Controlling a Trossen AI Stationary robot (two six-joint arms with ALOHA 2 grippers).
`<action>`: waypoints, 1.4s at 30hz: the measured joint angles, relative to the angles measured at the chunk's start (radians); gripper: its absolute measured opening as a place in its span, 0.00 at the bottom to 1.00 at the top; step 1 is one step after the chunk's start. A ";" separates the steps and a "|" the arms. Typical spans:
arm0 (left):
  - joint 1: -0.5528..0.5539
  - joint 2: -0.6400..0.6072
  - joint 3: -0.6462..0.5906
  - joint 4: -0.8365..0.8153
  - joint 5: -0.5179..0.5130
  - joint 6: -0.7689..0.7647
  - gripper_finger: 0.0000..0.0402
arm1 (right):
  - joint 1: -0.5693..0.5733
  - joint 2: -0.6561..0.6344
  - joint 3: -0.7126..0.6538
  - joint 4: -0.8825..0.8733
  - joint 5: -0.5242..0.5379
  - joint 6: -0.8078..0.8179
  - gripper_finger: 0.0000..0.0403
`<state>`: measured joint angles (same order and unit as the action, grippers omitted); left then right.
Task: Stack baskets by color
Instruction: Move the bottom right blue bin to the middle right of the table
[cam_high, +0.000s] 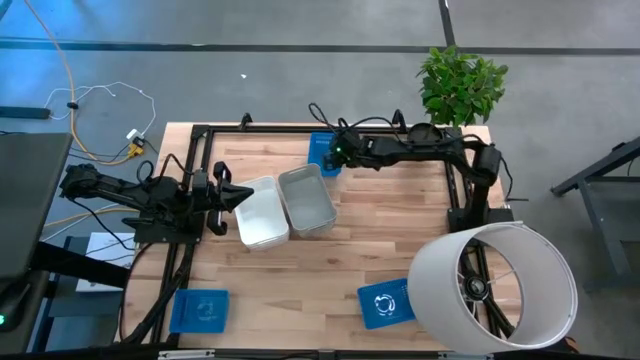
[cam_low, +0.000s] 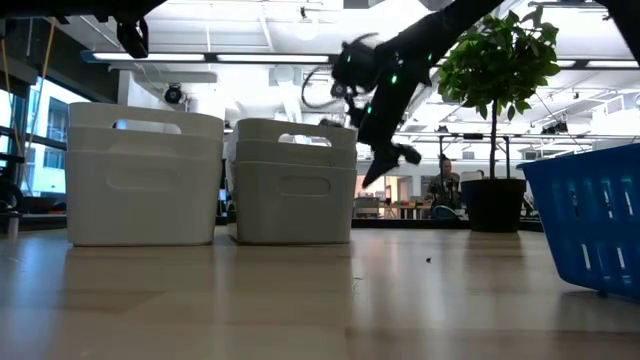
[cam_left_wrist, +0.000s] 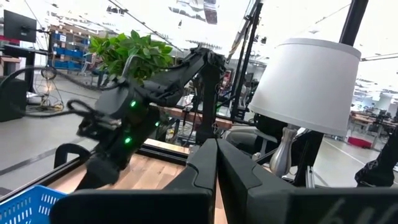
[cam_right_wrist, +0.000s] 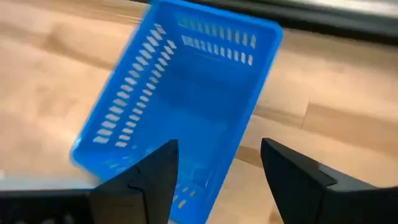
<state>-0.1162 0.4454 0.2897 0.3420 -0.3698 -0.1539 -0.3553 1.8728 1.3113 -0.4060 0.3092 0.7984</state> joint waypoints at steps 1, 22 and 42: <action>0.000 0.000 0.000 0.000 0.000 0.000 0.00 | 0.008 -0.020 0.000 -0.012 0.001 -0.034 0.53; 0.000 -0.002 0.000 0.000 0.000 0.000 0.00 | 0.347 -0.626 -0.483 -0.076 -0.744 -0.176 0.28; 0.000 -0.002 0.000 0.007 -0.020 0.000 0.00 | 0.688 -0.478 -0.574 0.168 -0.862 0.090 0.01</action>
<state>-0.1162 0.4438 0.2901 0.3492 -0.3897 -0.1543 0.3328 1.3950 0.7376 -0.2382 -0.5532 0.8885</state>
